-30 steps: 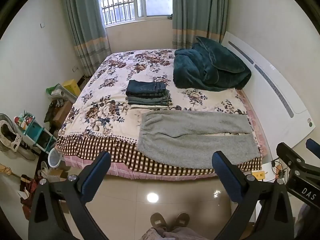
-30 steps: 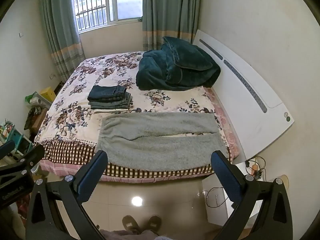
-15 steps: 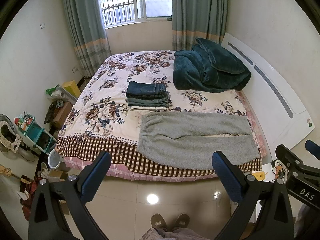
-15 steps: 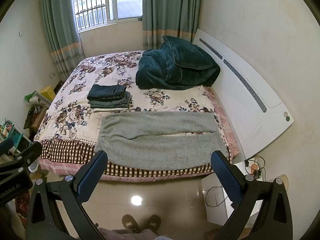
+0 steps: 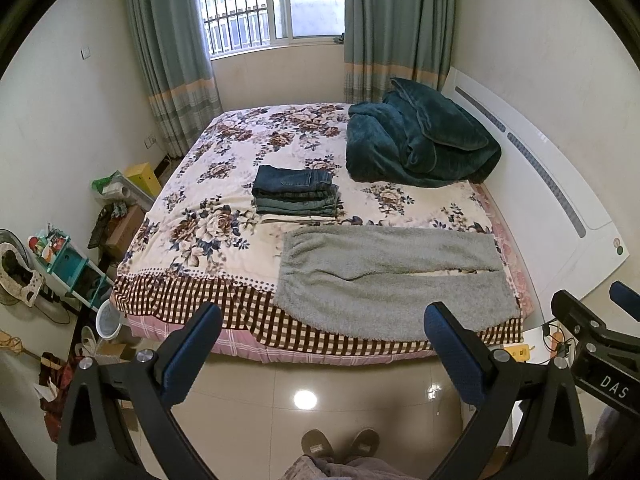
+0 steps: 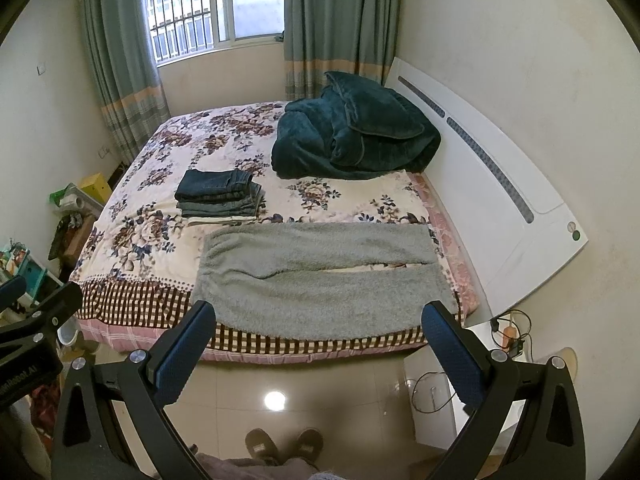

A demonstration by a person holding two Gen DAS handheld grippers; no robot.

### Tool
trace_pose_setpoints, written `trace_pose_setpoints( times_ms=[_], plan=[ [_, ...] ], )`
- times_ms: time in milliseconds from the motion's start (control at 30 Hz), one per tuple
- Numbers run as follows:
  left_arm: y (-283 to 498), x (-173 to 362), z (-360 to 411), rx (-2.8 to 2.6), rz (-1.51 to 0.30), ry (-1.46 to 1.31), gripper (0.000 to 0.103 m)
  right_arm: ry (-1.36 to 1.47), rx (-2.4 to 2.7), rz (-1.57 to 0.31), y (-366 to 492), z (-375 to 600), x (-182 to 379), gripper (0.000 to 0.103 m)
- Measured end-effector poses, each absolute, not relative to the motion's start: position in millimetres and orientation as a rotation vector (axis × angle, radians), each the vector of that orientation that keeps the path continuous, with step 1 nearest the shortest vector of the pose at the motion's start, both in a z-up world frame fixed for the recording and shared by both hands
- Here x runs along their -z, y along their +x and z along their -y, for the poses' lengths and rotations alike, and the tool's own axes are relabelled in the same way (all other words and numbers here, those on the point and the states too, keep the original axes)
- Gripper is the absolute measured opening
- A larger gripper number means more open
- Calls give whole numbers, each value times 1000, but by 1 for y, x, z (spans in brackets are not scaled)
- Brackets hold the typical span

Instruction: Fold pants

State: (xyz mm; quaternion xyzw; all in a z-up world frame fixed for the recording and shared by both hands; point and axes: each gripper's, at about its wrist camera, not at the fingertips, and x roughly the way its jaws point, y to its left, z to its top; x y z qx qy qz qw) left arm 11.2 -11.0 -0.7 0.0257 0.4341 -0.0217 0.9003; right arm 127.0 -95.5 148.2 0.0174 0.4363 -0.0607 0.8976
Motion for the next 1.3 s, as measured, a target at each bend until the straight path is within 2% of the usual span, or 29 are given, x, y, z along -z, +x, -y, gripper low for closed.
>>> trace_pose_setpoints(
  times_ms=[1300],
  plan=[
    [28,-22,29,44,-871,34,103,38,105,-884,122,90,-168,103]
  ],
)
